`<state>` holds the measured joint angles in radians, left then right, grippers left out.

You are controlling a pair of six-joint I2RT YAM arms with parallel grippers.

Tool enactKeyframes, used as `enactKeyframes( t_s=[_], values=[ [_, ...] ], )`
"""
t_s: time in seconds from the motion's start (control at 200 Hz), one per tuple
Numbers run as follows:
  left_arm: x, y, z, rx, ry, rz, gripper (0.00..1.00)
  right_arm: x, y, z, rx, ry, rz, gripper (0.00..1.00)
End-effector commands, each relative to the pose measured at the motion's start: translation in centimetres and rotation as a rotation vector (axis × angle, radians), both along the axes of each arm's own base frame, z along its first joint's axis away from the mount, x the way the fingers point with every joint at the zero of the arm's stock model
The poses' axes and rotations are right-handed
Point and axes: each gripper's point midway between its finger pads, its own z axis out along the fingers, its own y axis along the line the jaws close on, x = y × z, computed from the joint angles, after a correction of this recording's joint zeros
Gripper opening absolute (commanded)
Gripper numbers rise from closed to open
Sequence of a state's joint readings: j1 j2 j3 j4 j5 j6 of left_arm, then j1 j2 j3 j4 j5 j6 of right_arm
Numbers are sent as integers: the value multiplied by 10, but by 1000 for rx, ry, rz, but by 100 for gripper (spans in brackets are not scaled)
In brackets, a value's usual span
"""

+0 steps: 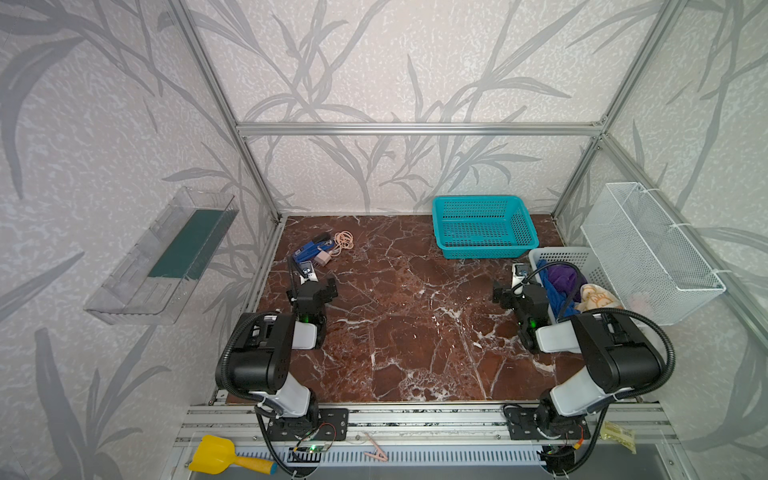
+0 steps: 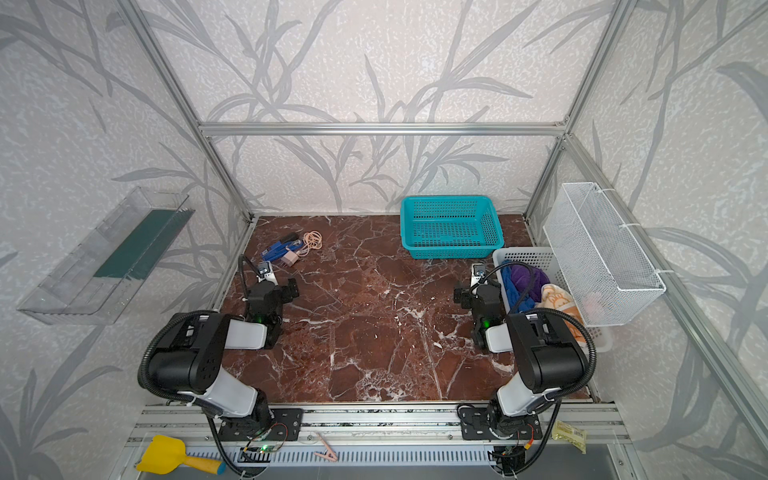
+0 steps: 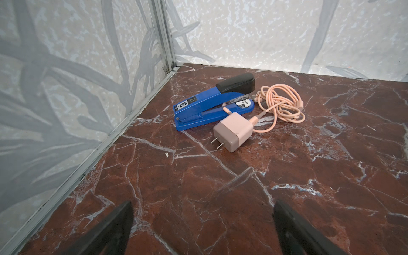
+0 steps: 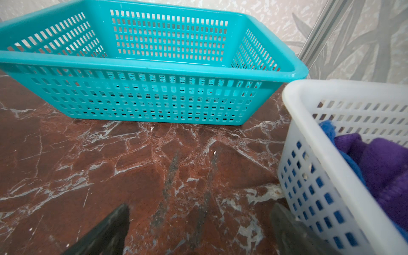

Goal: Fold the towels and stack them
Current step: 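Reach the right gripper into the white basket and grasp the blue towel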

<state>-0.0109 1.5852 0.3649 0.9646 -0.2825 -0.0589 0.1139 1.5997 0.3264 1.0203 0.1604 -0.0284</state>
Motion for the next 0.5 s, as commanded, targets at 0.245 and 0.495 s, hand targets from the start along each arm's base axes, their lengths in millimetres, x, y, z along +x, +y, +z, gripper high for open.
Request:
enactKeyframes(
  t_s=[0.245,0.495],
  values=[
    [-8,-2,47,47,-41,16,99,-5,13,81,-20,112,-46,97],
    [30,-94,129,-264,-130,-293,90,-65,-67,105,16,303,-460,84]
  ],
)
